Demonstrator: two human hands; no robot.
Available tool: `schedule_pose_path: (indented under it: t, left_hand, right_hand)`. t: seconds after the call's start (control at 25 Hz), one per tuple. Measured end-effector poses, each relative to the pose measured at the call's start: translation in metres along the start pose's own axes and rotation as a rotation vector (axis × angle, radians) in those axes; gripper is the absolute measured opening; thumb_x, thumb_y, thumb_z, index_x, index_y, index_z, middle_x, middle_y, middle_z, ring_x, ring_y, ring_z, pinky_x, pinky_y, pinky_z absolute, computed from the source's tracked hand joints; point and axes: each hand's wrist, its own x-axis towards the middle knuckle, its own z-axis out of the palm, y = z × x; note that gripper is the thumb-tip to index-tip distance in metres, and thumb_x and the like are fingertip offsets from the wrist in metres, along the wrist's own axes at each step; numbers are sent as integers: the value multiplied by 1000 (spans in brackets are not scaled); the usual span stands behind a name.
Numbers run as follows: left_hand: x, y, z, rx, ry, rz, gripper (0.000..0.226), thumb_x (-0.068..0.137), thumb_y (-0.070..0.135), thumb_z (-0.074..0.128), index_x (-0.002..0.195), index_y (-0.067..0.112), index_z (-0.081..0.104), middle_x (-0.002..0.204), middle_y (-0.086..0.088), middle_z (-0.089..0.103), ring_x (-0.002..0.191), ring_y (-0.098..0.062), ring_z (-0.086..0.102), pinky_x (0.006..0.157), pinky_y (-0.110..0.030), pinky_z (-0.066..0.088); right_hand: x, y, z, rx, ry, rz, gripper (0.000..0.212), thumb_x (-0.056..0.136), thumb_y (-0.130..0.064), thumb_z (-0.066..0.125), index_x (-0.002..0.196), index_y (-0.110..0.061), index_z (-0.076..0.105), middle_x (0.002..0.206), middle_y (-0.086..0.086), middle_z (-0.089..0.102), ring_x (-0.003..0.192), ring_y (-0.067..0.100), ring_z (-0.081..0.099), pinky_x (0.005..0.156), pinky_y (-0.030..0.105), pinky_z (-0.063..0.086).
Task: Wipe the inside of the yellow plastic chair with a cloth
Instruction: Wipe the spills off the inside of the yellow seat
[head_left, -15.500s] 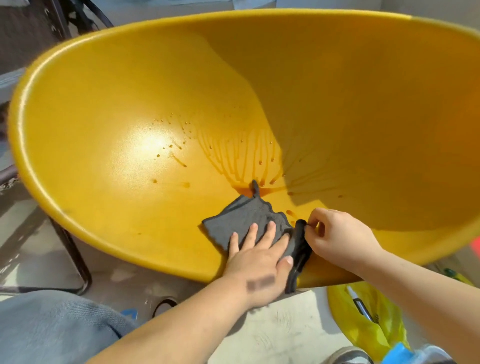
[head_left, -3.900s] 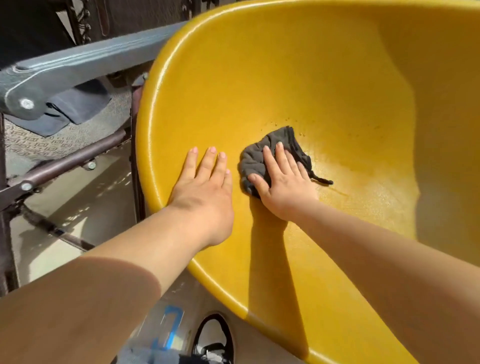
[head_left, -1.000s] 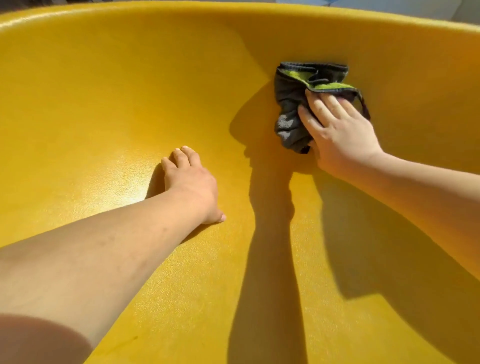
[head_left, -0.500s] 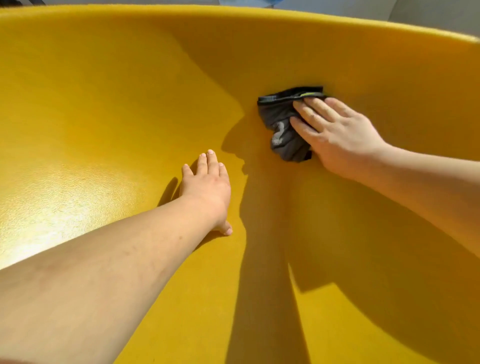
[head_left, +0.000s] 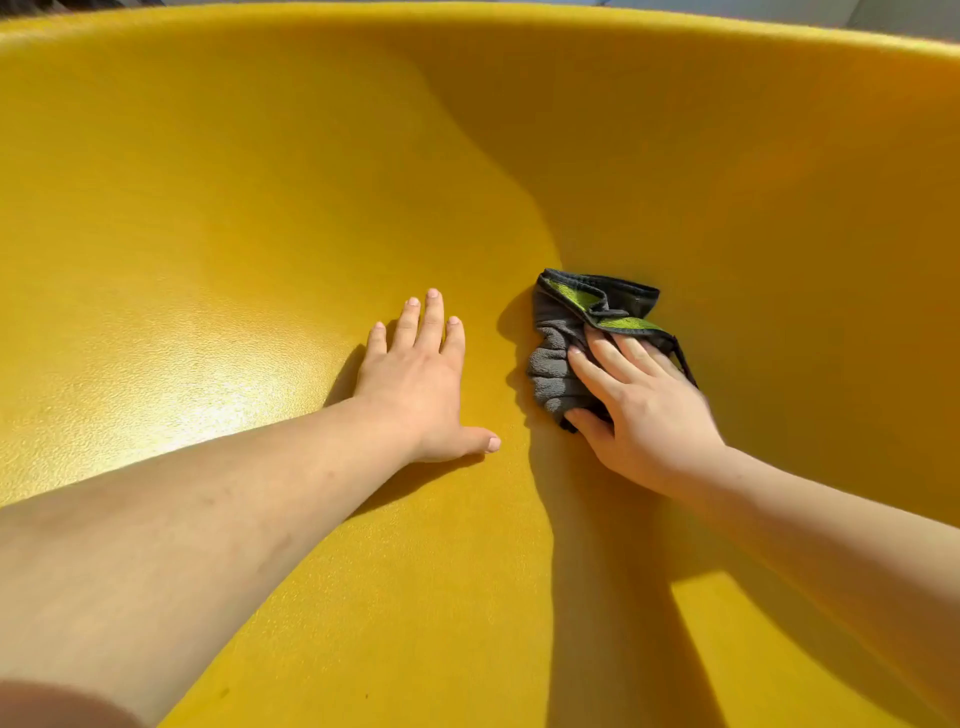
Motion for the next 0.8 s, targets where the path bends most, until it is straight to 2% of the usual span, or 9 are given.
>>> schedule_pose_path:
  t: [0.16, 0.32, 0.4, 0.52, 0.64, 0.8]
  left_hand:
    - [-8, -67, -13, 139, -40, -108, 147, 65, 87, 67, 162, 12, -14, 165, -19, -33, 155, -38, -24, 124, -66, 2]
    - [-19, -112, -4, 259, -50, -201, 159, 53, 104, 48, 160, 7, -20, 163, -22, -36, 153, -39, -30, 118, -74, -2]
    - [-25, -128, 1, 230, -4, -197, 159, 52, 105, 43, 160, 6, -20, 164, -22, -35, 153, -38, -29, 121, -70, -3]
    - [-32, -142, -5, 190, 41, -151, 159, 53, 102, 50, 161, 6, -17, 165, -23, -32, 154, -39, -28, 124, -63, -5]
    - [-37, -144, -2, 234, -31, -146, 158, 56, 96, 59, 160, 5, -17, 163, -24, -36, 152, -41, -31, 124, -61, -8]
    - [-33, -123, -6, 172, -50, -127, 147, 67, 90, 61, 161, 6, -15, 164, -22, -34, 153, -40, -29, 125, -59, -7]
  right_hand:
    - [15, -30, -4, 84, -59, 57, 68, 102, -53, 48, 161, -23, 35, 168, 5, 33, 155, 32, 25, 126, 46, 20]
    - [49, -113, -11, 237, -81, -66, 63, 106, -48, 40, 164, -26, 26, 173, 1, 20, 159, 27, 12, 128, 42, 7]
    - [67, -164, -10, 314, -63, -136, 63, 106, -45, 43, 164, -24, 27, 172, 1, 21, 159, 27, 13, 128, 40, 6]
    - [80, -205, -4, 399, -62, -235, 65, 104, -43, 46, 163, -23, 29, 171, 4, 25, 158, 30, 18, 129, 44, 13]
    - [82, -183, 3, 247, 40, -359, 58, 104, -39, 48, 159, -25, 38, 167, 5, 36, 153, 31, 32, 125, 47, 27]
    - [111, -107, -8, -109, 77, -474, 57, 103, -25, 52, 158, -26, 40, 168, 5, 34, 156, 29, 29, 127, 48, 21]
